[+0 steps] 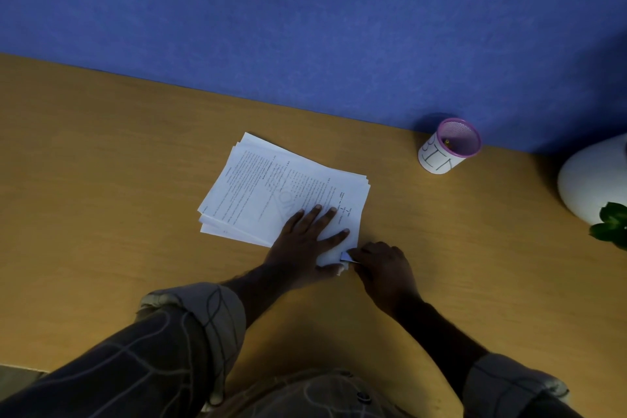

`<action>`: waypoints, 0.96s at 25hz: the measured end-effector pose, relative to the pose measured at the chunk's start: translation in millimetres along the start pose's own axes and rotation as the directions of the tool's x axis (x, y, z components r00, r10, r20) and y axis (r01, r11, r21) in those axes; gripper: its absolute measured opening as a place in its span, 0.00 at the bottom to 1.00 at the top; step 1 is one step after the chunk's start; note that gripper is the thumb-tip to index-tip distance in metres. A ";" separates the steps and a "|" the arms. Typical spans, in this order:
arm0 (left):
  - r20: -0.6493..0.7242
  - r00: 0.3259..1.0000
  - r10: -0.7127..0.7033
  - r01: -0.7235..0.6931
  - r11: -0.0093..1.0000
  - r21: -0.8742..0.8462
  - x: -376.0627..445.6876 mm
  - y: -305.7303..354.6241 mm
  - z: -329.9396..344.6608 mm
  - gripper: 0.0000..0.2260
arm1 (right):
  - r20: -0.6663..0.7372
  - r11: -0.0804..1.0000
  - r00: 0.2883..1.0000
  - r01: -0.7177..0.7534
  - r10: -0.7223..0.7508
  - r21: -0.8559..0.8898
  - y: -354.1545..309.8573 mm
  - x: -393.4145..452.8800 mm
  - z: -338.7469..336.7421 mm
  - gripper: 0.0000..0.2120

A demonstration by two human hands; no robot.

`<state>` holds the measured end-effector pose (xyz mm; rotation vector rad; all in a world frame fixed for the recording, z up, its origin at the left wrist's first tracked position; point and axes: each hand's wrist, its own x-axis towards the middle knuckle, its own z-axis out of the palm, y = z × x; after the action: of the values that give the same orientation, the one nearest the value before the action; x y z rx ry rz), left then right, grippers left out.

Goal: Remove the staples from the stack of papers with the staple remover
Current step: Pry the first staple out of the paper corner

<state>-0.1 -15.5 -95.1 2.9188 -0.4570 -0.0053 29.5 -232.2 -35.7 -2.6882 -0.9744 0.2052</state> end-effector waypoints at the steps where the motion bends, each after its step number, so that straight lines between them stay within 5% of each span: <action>1: 0.003 1.000 -0.001 0.001 1.000 -0.001 0.2 0.1 -0.3 0.33 | -0.005 1.000 1.000 -0.006 0.006 -0.001 -1.1 0.3 0.0 0.12; 24: -0.014 1.000 -0.011 0.011 1.000 -0.003 -1.0 4.0 -8.4 0.32 | -0.079 0.978 0.977 0.193 -0.199 -0.083 1.3 6.2 -4.4 0.11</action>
<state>-2.0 -17.5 -86.2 2.9167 -0.4378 0.0125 36.0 -230.1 -32.2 -2.6189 -1.2331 0.0110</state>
